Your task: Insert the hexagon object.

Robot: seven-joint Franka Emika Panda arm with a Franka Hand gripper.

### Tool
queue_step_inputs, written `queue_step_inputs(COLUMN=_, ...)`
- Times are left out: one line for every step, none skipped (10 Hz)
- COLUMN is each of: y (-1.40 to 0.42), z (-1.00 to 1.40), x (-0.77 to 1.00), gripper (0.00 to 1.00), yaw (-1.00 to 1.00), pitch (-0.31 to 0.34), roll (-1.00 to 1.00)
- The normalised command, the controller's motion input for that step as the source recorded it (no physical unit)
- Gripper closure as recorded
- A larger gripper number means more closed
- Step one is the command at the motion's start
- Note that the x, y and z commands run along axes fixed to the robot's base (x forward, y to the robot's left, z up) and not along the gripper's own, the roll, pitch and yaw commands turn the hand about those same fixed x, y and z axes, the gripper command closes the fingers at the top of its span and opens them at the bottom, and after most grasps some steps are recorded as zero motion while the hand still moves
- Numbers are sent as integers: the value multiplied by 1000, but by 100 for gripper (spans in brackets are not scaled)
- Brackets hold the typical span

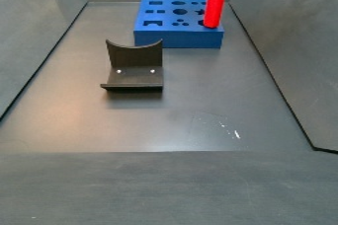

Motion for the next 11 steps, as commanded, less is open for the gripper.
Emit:
queue_step_inputs(y=-103, z=-66, x=11, gripper=100, yaw=-180, pitch=-60, roll=-110)
queue_step_inputs(y=-37, z=-129, x=146, gripper=100, yaw=-129, pitch=-20, roll=-83)
queue_step_inputs(y=-63, z=-126, x=177, gripper=100, yaw=-111, pitch=-19, roll=-109)
queue_step_inputs(y=-60, z=-129, x=183, gripper=100, yaw=-106, pitch=-23, roll=-131)
queue_step_inputs(y=-89, z=-131, x=183, gripper=100, yaw=-111, pitch=-34, roll=-144)
queue_step_inputs(y=-91, z=-134, x=186, gripper=100, yaw=-120, pitch=-49, roll=-177)
queue_step_inputs(y=-89, z=-151, x=160, gripper=100, yaw=-109, pitch=-63, roll=-183)
queue_step_inputs(y=-63, z=-174, x=63, gripper=100, yaw=-14, pitch=-64, roll=-180)
queue_step_inputs(y=-91, z=-157, x=0, gripper=100, yaw=11, pitch=-77, roll=-163)
queue_step_inputs(y=-66, z=-134, x=-43, gripper=100, yaw=0, pitch=-96, roll=-160)
queue_step_inputs(y=-31, z=-126, x=-151, gripper=100, yaw=0, pitch=-99, roll=-144)
